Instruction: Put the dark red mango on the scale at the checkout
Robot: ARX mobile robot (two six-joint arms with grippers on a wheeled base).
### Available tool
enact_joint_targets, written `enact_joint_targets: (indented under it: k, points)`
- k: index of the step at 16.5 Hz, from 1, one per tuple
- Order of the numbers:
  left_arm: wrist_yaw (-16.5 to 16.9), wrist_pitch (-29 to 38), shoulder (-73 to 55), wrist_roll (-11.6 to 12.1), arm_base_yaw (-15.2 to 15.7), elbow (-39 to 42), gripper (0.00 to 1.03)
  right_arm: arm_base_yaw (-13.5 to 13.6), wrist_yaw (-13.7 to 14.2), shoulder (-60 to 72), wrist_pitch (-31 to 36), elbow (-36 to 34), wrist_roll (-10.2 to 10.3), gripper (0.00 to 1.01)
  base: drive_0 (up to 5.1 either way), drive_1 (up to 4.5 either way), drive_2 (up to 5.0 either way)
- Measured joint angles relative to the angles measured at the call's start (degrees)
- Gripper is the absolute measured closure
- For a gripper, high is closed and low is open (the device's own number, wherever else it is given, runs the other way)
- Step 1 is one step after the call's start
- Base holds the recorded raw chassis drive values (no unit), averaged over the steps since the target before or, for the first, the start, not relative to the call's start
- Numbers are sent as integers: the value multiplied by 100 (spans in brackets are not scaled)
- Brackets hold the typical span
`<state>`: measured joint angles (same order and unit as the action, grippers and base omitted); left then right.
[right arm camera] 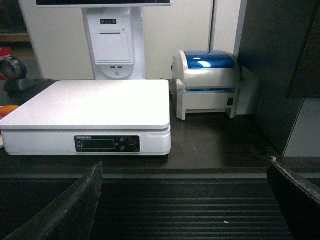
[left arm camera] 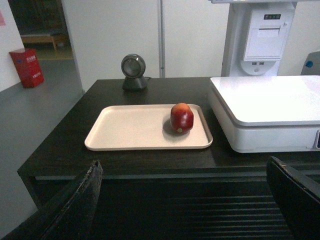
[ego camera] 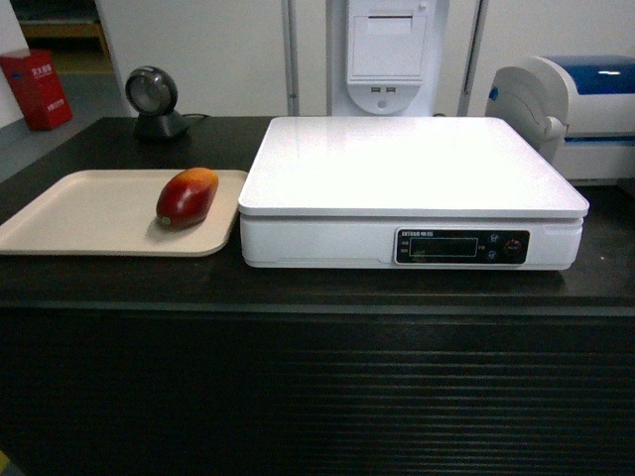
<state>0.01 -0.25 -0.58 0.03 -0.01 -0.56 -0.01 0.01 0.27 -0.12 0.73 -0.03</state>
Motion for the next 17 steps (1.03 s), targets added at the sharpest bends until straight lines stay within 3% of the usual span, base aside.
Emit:
enact_joint_targets:
  k: [17]
  points:
    - [-2,9,0,0,0,0,5,0,0,0,-9,0,0,3,0,0,0]
